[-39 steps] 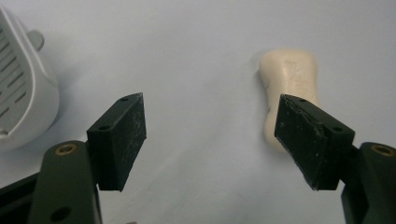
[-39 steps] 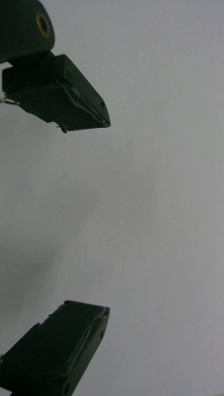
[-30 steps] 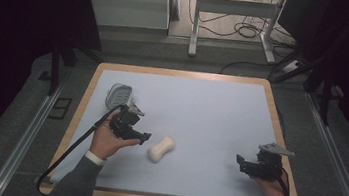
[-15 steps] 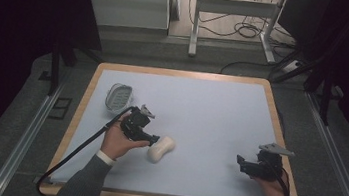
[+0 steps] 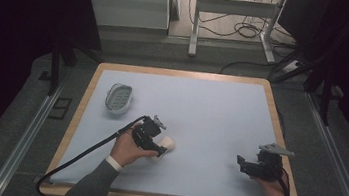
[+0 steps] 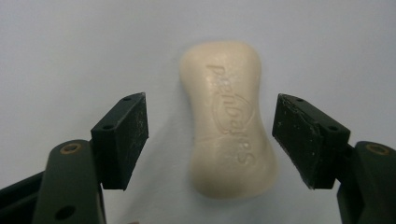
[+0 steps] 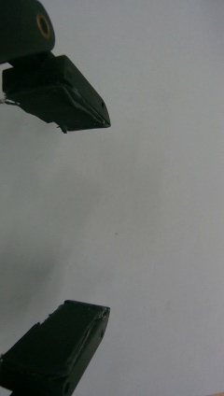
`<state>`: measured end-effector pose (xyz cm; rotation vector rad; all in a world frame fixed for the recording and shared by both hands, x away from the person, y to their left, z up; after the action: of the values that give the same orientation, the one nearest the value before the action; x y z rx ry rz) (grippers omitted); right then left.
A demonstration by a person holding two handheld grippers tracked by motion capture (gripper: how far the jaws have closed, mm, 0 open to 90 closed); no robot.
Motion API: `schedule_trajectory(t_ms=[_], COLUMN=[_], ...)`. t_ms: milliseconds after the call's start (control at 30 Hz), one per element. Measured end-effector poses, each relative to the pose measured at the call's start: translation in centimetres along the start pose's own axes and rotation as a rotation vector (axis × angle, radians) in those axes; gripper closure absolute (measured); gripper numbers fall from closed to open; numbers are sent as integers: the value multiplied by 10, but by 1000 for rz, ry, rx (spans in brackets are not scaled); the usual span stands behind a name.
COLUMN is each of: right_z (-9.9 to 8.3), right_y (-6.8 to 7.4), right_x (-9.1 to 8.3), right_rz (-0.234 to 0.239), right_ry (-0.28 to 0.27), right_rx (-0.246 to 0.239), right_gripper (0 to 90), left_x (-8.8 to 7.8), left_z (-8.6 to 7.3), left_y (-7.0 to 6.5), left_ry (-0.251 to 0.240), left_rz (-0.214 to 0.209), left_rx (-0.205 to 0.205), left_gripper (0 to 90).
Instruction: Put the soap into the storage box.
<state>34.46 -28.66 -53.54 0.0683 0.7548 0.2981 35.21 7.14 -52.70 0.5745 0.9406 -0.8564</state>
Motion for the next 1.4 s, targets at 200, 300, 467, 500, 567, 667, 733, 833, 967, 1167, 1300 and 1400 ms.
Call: schedule_trajectory(t_ms=[200,300,467,500,567,667,733,833,967,1167,1300,1400], right_z=[0,0,-1,0,0,0,0,0,0,0,1,1], right_y=[-1,-1,-1,-1,-1,-2,-3,-3,-4,-5,-7,-8], right_x=[0,0,1,1,0,0,0,0,-1,-1,-2,-4], right_rz=[-1,-3,-5,-6,-7,-7,-8,-12,-13,-21,-25,-33], right_ry=[3,3,8,7,6,6,5,7,8,-2,-10,-20], right_rx=[4,4,2,1,2,6,7,8,12,15,23,30], right_gripper=[84,84,85,84,85,85,84,85,85,86,87,89], left_x=[6,7,14,17,20,21,22,24,23,22,19,14], left_z=[0,0,0,-1,-1,-1,-1,0,-1,-1,-2,-3], left_y=[-2,-1,-2,-2,-3,-3,-4,-8,-9,-9,-7,-7], left_ry=[17,28,46,58,63,66,68,52,51,50,58,48], left_rz=[-8,-5,-15,-14,-12,-4,-1,-1,6,9,21,25], left_rx=[-2,-2,-4,-7,-7,-8,-9,-11,-1,16,25,32], left_gripper=[273,272,272,275,286,319,341,415,488,494,495,495])
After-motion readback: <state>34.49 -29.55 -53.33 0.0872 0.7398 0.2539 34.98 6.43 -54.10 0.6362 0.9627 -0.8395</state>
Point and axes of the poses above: each handheld gripper's, and its own axes: x roughly forward along the jaws, z roughly out of its top, y roughly to its left, the point moved 4 cm from there along x, roughly forward along the jaws, and after that the axes turned 13 degrees about x, right-handed, at the moved point
